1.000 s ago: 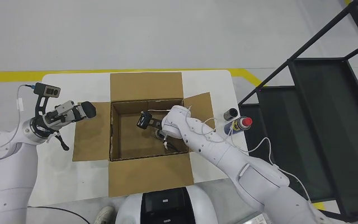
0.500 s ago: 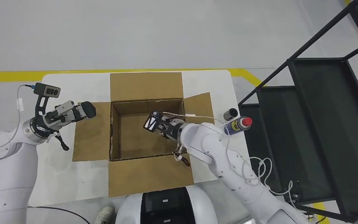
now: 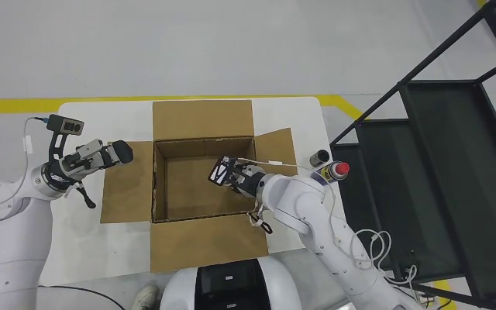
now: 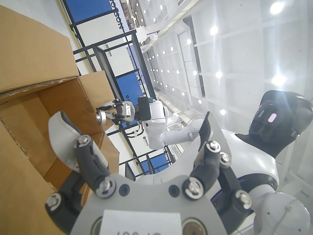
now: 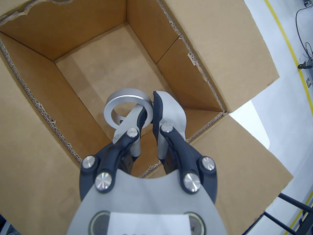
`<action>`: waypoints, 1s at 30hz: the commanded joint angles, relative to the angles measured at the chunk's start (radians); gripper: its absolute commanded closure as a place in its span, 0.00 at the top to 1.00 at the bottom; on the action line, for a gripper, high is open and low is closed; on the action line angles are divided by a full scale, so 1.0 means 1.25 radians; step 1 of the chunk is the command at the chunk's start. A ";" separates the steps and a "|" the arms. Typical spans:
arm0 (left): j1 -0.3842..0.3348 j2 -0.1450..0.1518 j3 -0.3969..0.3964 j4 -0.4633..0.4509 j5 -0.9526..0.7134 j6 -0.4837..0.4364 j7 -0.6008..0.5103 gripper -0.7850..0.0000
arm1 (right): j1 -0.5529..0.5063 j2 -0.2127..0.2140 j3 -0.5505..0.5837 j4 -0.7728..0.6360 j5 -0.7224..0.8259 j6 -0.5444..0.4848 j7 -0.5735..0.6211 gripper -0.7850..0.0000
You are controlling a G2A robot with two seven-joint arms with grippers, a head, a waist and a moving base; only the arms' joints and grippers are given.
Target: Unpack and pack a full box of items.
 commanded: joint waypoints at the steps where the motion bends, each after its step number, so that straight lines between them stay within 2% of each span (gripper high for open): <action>1: 0.000 0.000 0.000 0.000 0.000 0.000 0.000 1.00 | 0.000 0.000 0.000 0.000 0.000 0.000 0.000 0.00; 25: 0.000 0.000 0.000 0.000 0.000 0.000 0.000 1.00 | -0.007 0.002 0.005 0.001 -0.004 0.004 -0.010 0.00; 30: 0.000 0.000 0.000 0.000 0.000 0.000 0.000 1.00 | -0.045 0.014 0.061 -0.078 0.020 -0.032 0.017 0.00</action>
